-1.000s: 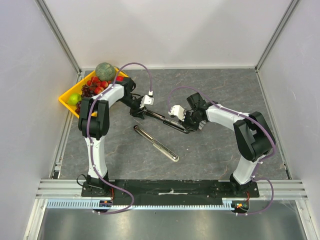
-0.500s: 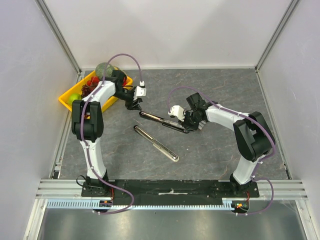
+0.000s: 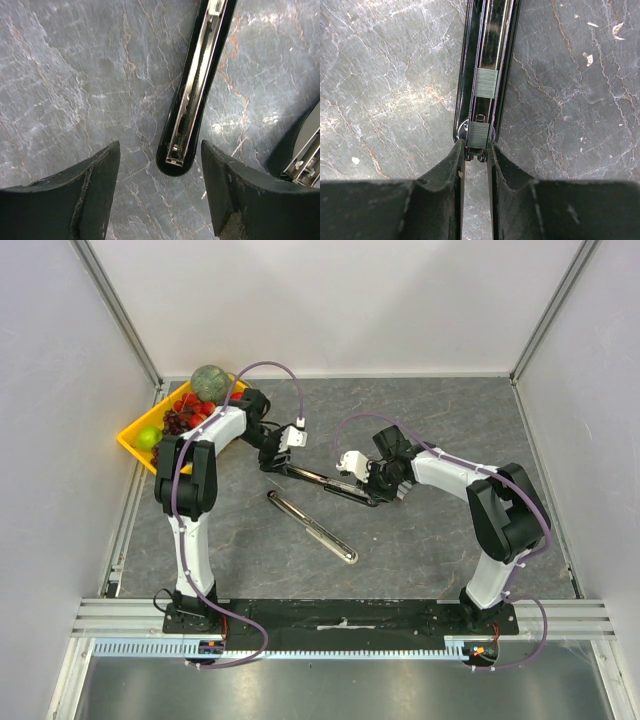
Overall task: Load the staples into the stapler
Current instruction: Close the stapler at the center of the board.
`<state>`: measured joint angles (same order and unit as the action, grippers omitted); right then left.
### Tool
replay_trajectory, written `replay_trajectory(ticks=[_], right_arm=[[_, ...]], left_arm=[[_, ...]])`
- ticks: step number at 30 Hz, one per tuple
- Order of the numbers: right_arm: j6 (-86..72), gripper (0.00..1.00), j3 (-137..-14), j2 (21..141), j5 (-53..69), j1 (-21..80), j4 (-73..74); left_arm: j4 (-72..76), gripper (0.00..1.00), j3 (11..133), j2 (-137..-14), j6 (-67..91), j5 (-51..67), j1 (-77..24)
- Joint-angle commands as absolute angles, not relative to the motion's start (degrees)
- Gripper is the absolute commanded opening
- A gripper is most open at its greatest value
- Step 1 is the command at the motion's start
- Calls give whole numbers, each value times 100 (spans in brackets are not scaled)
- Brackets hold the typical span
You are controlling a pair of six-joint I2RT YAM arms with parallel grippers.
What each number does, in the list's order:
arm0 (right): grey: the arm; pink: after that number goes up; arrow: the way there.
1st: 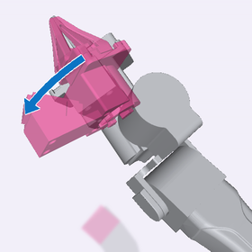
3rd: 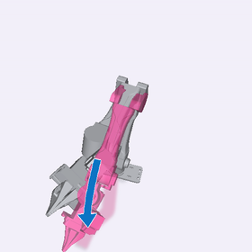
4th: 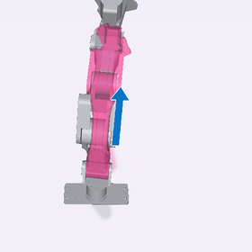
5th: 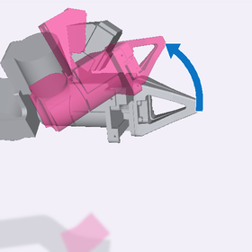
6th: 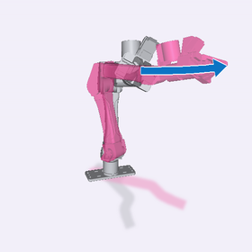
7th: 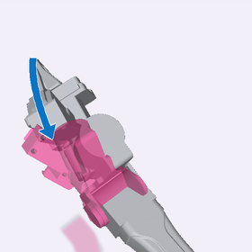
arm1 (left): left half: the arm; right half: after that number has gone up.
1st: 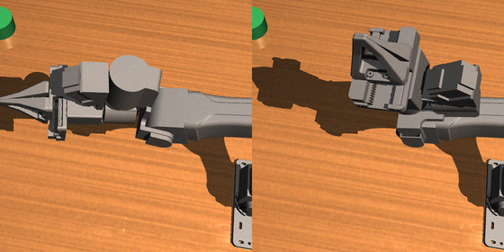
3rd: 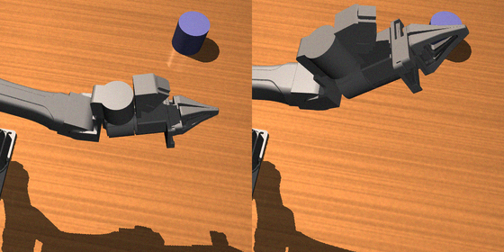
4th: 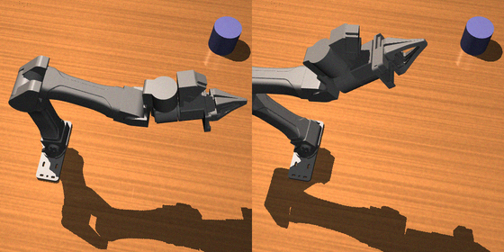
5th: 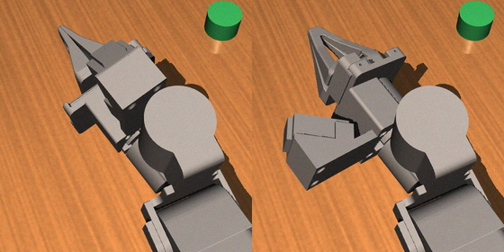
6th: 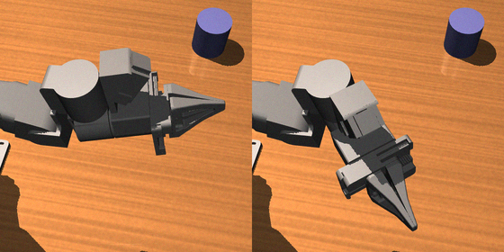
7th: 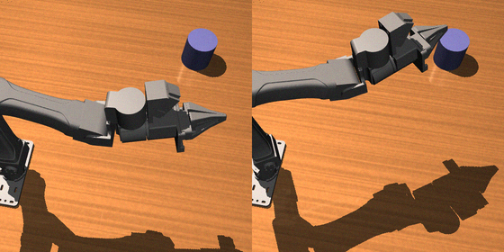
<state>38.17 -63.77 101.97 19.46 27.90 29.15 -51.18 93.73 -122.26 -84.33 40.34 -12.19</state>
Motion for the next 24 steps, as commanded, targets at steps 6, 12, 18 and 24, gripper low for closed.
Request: replay_trajectory(ticks=[6, 12, 18, 24], right_arm=[[3911, 16, -6434, 10327, 1934, 2804, 2935], [3858, 11, -6460, 10380, 1951, 2804, 2927], [3841, 10, -6469, 10406, 1960, 2804, 2935], [3823, 9, -6486, 10406, 1986, 2804, 2927]], left_arm=[[-5133, 70, 9255, -12392, -8640, 3243, -1283], [-5168, 41, 9334, -12480, -8526, 3278, -1415], [-5388, 2, 9580, -12358, -8297, 3472, -1520], [-5467, 2, 9580, -11839, -8130, 3699, -1635]])
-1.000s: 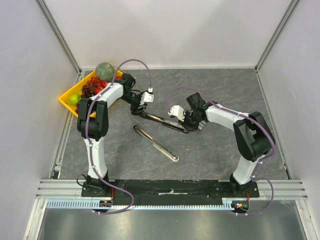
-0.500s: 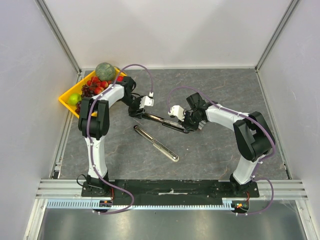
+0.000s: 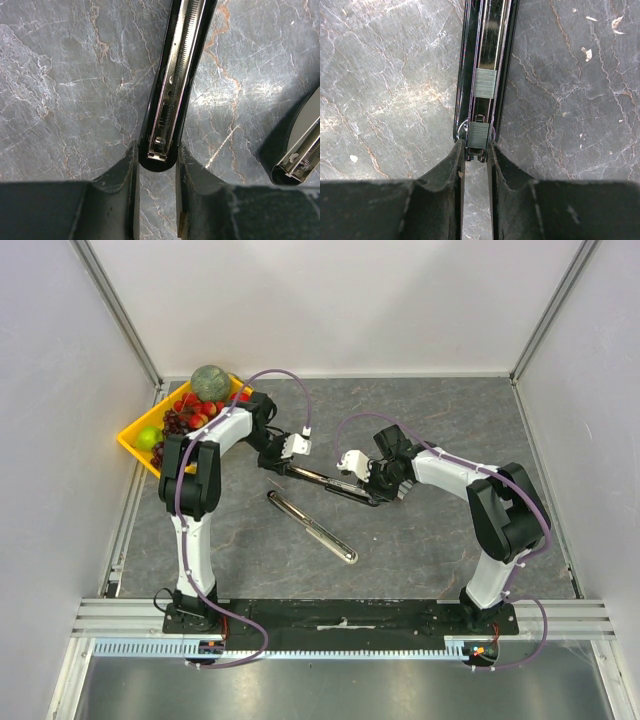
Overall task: Load the staples into the stapler
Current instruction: Close the stapler at the center of the board.
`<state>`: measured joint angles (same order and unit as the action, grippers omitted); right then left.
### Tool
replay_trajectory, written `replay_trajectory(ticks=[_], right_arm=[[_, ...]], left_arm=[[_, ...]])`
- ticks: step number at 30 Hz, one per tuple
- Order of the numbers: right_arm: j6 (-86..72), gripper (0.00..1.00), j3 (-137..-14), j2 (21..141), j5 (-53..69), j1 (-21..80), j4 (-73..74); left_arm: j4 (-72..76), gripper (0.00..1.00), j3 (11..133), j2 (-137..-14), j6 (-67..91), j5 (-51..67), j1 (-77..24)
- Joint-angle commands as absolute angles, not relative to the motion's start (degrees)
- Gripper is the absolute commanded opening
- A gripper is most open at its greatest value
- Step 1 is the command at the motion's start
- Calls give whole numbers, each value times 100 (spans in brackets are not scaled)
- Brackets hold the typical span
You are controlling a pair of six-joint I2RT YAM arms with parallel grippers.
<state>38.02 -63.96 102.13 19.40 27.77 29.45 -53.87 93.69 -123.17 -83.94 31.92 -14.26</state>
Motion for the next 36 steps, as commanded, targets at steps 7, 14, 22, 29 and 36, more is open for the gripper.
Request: replay_trajectory(ticks=[7, 14, 22, 29, 36], right_arm=[[3797, 8, -6478, 10450, 2013, 2804, 2927], [3771, 8, -6486, 10494, 1995, 2804, 2918], [3735, 7, -6521, 10556, 1942, 2804, 2918], [3709, 7, -6539, 10582, 1890, 2795, 2918], [3718, 7, -6513, 10556, 1872, 2804, 2918]], left_arm=[[-5599, 2, 9808, -11426, -7744, 4288, -1767], [-5924, 2, 10125, -11259, -7559, 4684, -1942], [-5915, 2, 10151, -10908, -7164, 5106, -2442], [-5748, 2, 10318, -10811, -6566, 5168, -3023], [-5537, 4, 10327, -10960, -6232, 5063, -3191]])
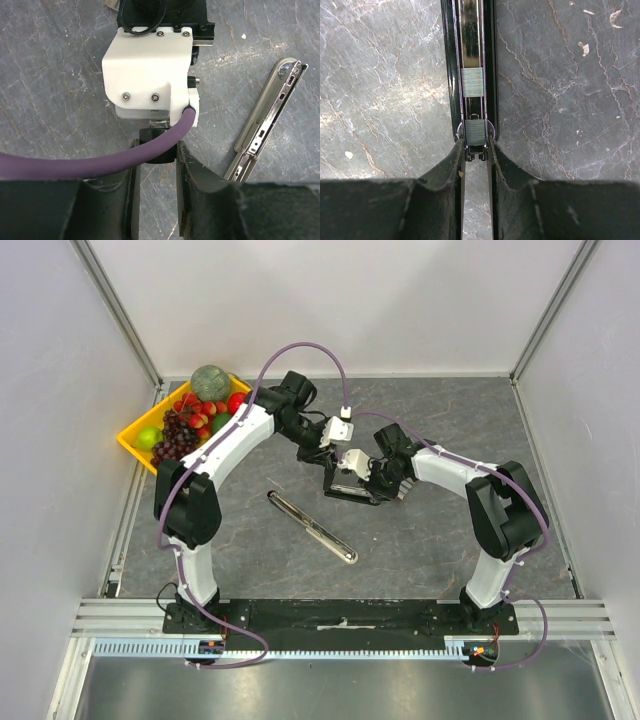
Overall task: Load the staples into the stapler
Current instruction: Close the stapler at the center of the board.
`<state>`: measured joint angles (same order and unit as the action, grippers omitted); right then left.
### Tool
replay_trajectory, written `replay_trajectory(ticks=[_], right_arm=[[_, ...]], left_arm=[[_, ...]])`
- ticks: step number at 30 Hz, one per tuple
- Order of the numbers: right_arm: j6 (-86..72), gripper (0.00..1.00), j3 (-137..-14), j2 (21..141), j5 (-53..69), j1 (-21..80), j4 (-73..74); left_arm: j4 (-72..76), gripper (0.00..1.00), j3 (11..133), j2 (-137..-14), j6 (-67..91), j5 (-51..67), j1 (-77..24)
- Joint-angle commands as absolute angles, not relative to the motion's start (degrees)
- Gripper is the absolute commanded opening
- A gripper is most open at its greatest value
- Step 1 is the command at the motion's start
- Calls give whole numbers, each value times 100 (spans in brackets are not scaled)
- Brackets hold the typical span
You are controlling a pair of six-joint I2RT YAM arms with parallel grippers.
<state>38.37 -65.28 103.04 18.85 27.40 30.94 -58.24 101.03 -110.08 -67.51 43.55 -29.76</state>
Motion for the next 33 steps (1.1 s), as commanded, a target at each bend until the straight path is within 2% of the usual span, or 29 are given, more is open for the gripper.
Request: replay_trajectory(ticks=[1, 3, 4, 6, 7, 10, 16, 22, 29, 32, 33], right_arm=[[3726, 7, -6513, 10556, 1855, 2804, 2918], [3744, 7, -6495, 10564, 1854, 2804, 2918], [3744, 7, -6495, 10573, 1854, 2795, 2927], [3753, 7, -6495, 10573, 1863, 2804, 2918], [3762, 7, -6486, 10582, 1863, 2804, 2918], [3762, 7, -6495, 10591, 1872, 2804, 2927], [3779, 7, -6495, 10556, 1881, 2804, 2918], [3788, 7, -6495, 10591, 1899, 2804, 2918], [3779, 7, -6504, 10617, 1881, 2804, 2918], [3779, 7, -6504, 10608, 1890, 2804, 2918], [3779, 7, -6504, 10617, 1881, 2795, 2918]], left_arm=[[-5494, 14, 10301, -10951, -6118, 4993, -3190], [-5327, 28, 10248, -10916, -5942, 4782, -3121], [-5265, 39, 10196, -10864, -5872, 4773, -3051], [-4905, 50, 10108, -10749, -5609, 4991, -2727], [-4748, 60, 9994, -10627, -5538, 5140, -2594], [-4518, 73, 9871, -10582, -5493, 5817, -2163], [-4509, 75, 9449, -10836, -6213, 6169, -2013], [-4920, 80, 9545, -11373, -6582, 6669, -1995], [-5089, 80, 9510, -11548, -6715, 6609, -2171], [-5089, 77, 9536, -11645, -6627, 6679, -2206], [-5080, 71, 9562, -11672, -6592, 6723, -2215]])
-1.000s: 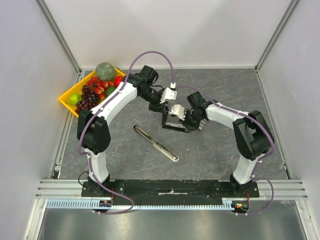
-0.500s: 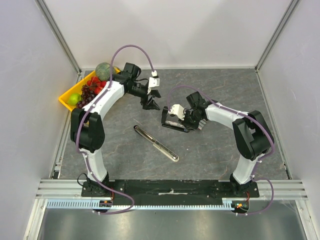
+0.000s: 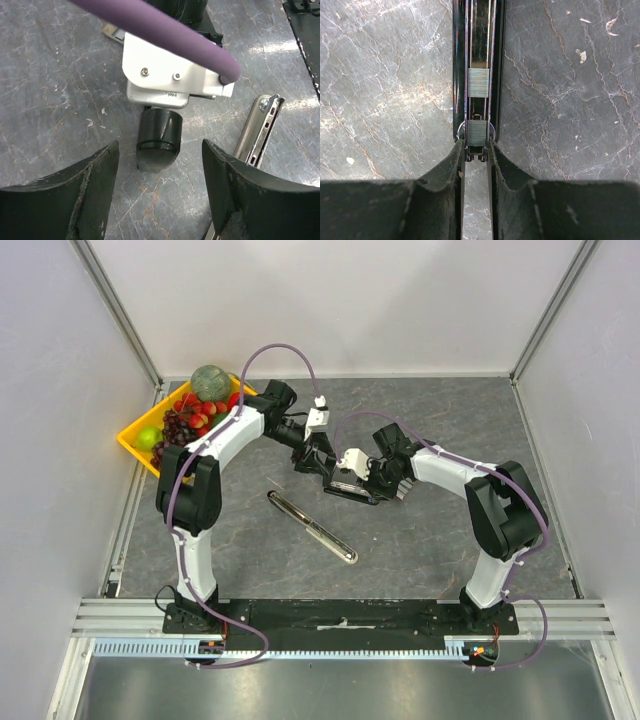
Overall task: Load the staples into the stapler
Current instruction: Close the stapler at the center of the board.
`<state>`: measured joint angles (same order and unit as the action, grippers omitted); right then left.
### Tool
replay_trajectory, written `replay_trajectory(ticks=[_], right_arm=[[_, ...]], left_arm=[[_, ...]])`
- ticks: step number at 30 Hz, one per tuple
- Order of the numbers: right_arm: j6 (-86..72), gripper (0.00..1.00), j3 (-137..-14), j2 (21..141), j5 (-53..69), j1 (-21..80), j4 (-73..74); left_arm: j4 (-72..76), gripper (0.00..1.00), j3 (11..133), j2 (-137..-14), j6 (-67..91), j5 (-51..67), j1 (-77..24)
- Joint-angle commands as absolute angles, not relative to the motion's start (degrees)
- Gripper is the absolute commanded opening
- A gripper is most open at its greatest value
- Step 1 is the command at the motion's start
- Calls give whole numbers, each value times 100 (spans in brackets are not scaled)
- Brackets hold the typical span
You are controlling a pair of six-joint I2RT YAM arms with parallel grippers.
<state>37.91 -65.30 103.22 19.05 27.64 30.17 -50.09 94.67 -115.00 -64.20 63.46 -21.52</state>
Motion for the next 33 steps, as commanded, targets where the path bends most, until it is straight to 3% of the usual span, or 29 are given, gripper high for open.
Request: replay_trajectory(ticks=[1, 3, 5, 9, 12, 13, 16, 26, 33], right_arm=[[3771, 7, -6504, 10617, 1881, 2804, 2918], [3771, 7, -6504, 10617, 1881, 2804, 2927], [3771, 7, -6504, 10608, 1890, 2804, 2927], [3762, 8, -6504, 10573, 1898, 2804, 2927], [3762, 19, -6513, 10530, 1933, 2786, 2962], [3779, 27, -6521, 10503, 1995, 2769, 2988], [3920, 35, -6574, 10398, 2433, 2602, 3242], [4956, 42, -6723, 9686, 3577, 2153, 4306], [5089, 42, -6873, 9422, 3726, 1706, 4588]], left_arm=[[-5089, 68, 9589, -11707, -6557, 6785, -2215], [-5089, 53, 9650, -11751, -6443, 6785, -2259], [-5124, 44, 9685, -11786, -6451, 6706, -2311], [-5124, 2, 9694, -11847, -6407, 6566, -2355], [-5133, 2, 9703, -11883, -6284, 6530, -2382], [-5133, 2, 9694, -11865, -6249, 6522, -2391], [-5133, 2, 9598, -11813, -6223, 6452, -2417], [-5133, 2, 9518, -11716, -6012, 6118, -2504], [-4755, 2, 9404, -11707, -5423, 5169, -2979]])
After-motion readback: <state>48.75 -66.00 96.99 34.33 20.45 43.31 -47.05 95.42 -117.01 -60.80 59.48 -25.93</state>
